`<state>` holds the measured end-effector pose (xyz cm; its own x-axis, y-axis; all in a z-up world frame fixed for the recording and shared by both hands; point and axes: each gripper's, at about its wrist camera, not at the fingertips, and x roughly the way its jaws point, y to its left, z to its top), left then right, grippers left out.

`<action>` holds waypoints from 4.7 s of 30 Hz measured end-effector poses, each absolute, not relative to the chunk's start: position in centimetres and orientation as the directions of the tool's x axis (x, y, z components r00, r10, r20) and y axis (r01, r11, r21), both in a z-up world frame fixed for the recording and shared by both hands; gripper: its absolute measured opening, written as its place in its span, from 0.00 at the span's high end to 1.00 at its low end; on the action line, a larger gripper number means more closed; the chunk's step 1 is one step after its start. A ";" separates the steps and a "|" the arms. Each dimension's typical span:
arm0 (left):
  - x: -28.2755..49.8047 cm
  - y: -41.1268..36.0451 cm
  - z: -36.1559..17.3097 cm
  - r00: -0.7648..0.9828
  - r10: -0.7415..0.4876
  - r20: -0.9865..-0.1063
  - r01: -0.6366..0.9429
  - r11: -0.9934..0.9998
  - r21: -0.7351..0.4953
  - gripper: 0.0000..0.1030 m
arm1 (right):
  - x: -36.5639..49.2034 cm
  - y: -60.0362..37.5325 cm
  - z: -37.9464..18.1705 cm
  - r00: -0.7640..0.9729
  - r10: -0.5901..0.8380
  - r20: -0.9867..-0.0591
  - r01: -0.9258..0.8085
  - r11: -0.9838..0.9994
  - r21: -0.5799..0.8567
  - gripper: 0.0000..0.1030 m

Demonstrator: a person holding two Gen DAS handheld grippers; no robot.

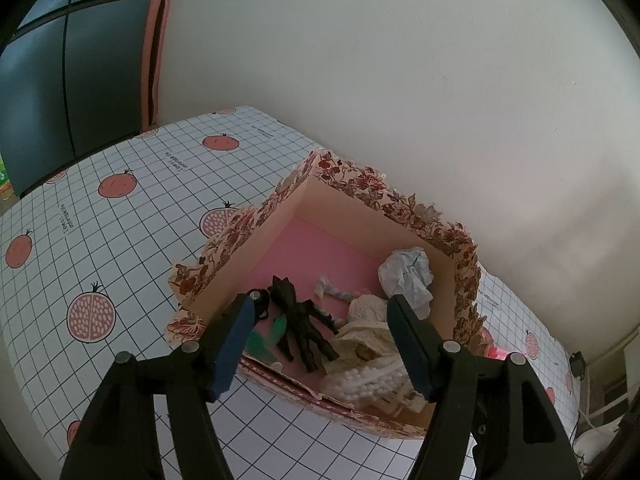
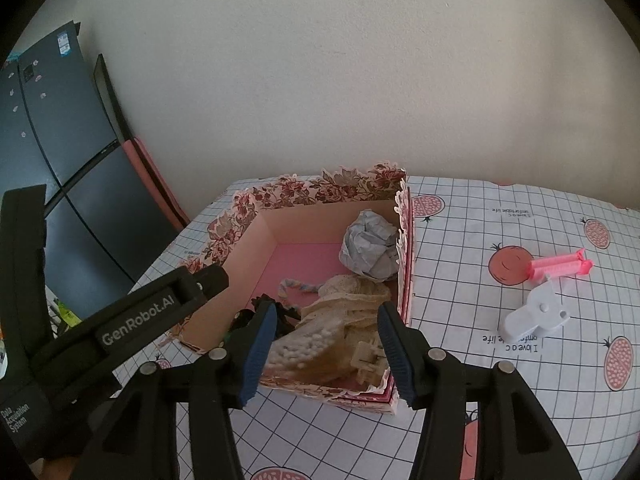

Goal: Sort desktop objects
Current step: 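Withdraw both grippers from the box toward the white plastic piece and pink comb, then lower the left gripper around the white plastic piece and close on it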

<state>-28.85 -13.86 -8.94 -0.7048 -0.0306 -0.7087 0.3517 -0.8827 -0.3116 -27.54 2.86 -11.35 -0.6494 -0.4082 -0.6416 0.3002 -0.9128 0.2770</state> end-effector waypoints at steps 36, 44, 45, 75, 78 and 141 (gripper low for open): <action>-28.7 -10.5 -6.3 -0.723 -0.062 -0.688 0.322 -0.912 -0.256 0.17 | -28.0 8.4 -8.8 -0.707 -0.322 -0.630 0.184 -0.943 0.277 0.30; -28.9 -7.9 -5.4 -0.734 -0.048 -0.677 0.286 -0.927 -0.244 0.14 | -28.5 12.7 -8.1 -0.727 -0.266 -0.633 0.104 -0.954 0.281 0.17; -29.0 -7.5 -5.4 -0.736 -0.048 -0.676 0.281 -0.929 -0.240 0.14 | -28.5 13.2 -8.0 -0.728 -0.263 -0.633 0.097 -0.954 0.285 0.13; -31.5 6.4 -4.8 -0.733 0.133 -0.667 0.009 -0.979 -0.205 0.09 | -30.1 29.2 -6.8 -0.762 -0.088 -0.641 -0.150 -0.939 0.308 0.00; -32.1 7.9 -5.8 -0.707 0.156 -0.690 -0.024 -0.980 -0.198 0.09 | -30.3 30.3 -6.9 -0.762 -0.079 -0.642 -0.167 -0.935 0.313 0.00; -37.2 16.3 -20.6 -0.579 0.172 -0.797 -0.266 -0.964 -0.015 0.21 | -35.5 30.9 -19.7 -0.603 -0.112 -0.789 -0.180 -0.945 0.272 0.00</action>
<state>-37.21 16.34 -20.57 -0.5785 0.1722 -0.7973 -0.2665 -0.9637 -0.0148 -35.49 30.92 -19.73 -0.6035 -0.1123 -0.7894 -0.1804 -0.9451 0.2724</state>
